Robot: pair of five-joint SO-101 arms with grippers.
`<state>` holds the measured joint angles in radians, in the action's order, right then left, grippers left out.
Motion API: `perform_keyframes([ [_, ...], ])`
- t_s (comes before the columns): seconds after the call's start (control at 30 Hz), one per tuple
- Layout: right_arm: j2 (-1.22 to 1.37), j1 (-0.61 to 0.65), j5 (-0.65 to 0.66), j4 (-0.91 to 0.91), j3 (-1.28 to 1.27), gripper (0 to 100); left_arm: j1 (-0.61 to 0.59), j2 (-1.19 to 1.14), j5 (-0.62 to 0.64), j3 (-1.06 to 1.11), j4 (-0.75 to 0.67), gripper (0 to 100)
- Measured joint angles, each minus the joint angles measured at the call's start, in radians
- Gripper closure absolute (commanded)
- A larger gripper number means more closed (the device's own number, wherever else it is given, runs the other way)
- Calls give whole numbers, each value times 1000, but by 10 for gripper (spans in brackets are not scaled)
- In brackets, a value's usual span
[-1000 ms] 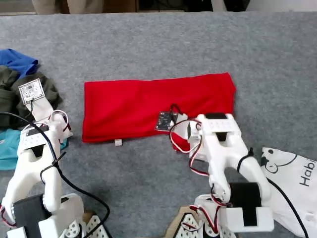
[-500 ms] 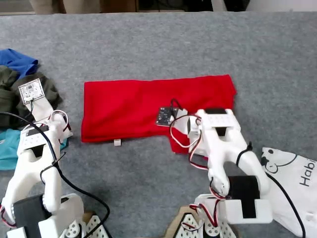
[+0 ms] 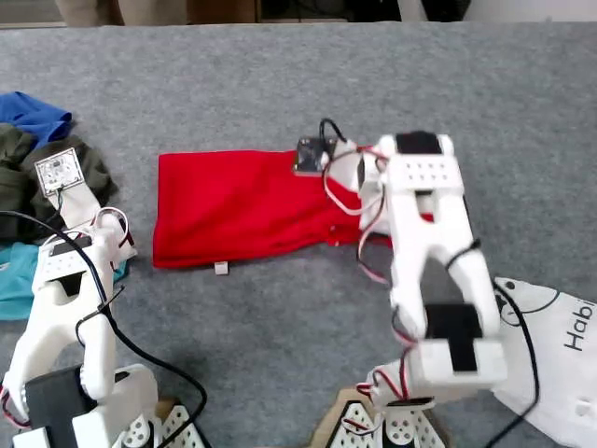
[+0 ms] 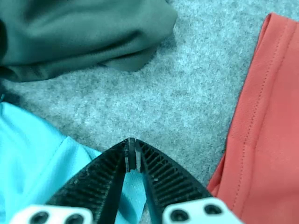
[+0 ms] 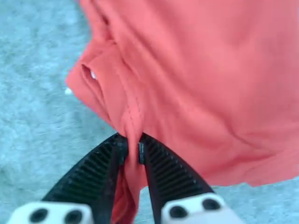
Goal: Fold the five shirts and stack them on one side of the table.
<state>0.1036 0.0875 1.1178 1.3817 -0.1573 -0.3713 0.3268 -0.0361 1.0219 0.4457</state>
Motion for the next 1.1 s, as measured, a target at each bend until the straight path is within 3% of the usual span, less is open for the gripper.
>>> perform_keyframes([
  [0.47,503,6,46,209,729,976,0,0,0,0,0,981],
  [0.7,574,46,34,236,873,698,0,0,-14,0,0,981],
  [0.8,575,49,28,284,921,648,0,0,-18,0,0,981],
  [0.97,575,46,17,373,1014,656,0,0,-20,0,9,981],
  [1.03,575,46,-12,384,1033,728,0,0,-20,0,12,981],
  [1.1,575,41,-37,385,1033,871,0,0,-20,0,12,981],
])
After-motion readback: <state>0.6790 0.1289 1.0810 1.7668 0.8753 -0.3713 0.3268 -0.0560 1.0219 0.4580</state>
